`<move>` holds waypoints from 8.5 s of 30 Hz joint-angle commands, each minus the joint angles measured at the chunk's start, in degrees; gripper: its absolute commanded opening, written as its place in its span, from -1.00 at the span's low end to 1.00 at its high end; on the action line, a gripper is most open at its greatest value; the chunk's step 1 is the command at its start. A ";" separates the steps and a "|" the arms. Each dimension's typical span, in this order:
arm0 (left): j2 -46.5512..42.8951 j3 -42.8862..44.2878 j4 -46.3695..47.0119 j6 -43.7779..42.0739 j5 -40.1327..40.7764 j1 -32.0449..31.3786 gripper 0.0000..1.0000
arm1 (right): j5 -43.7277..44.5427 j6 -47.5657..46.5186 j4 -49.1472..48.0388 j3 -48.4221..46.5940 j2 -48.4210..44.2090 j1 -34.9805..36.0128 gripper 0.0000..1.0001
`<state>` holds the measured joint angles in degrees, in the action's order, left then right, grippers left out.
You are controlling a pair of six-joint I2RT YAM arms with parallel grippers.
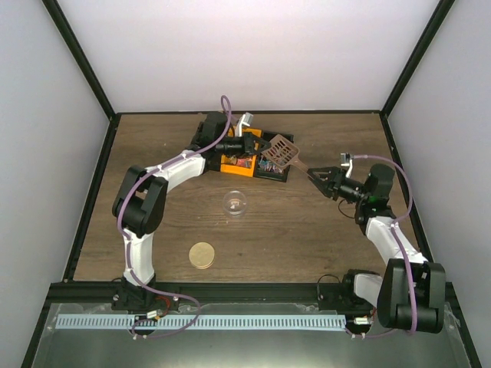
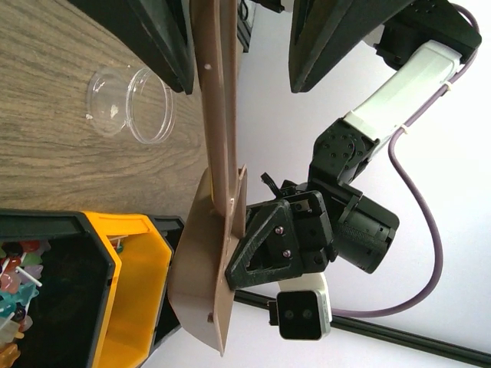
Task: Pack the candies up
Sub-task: Adjust the spatula, then move the storage box to the center of the board, then scoop the fake candies from the storage box.
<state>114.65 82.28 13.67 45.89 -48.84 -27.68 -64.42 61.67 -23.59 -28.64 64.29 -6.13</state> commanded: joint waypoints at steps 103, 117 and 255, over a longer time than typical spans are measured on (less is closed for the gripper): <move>-1.15 -6.37 7.69 -1.55 3.05 -0.12 -0.12 | 2.06 1.80 3.55 -1.90 6.19 3.01 -0.99; -10.31 2.59 -33.85 -26.21 48.35 8.10 0.79 | 16.49 0.41 25.77 -15.00 5.69 4.04 -0.99; 0.32 -1.14 -49.86 -12.25 45.52 2.65 -0.90 | 33.67 18.10 -10.09 -1.55 19.86 13.75 -0.99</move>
<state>112.49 81.08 -34.06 29.43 6.66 -24.51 -25.21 81.01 -23.16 -32.14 84.47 8.49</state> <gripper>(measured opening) 0.122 0.087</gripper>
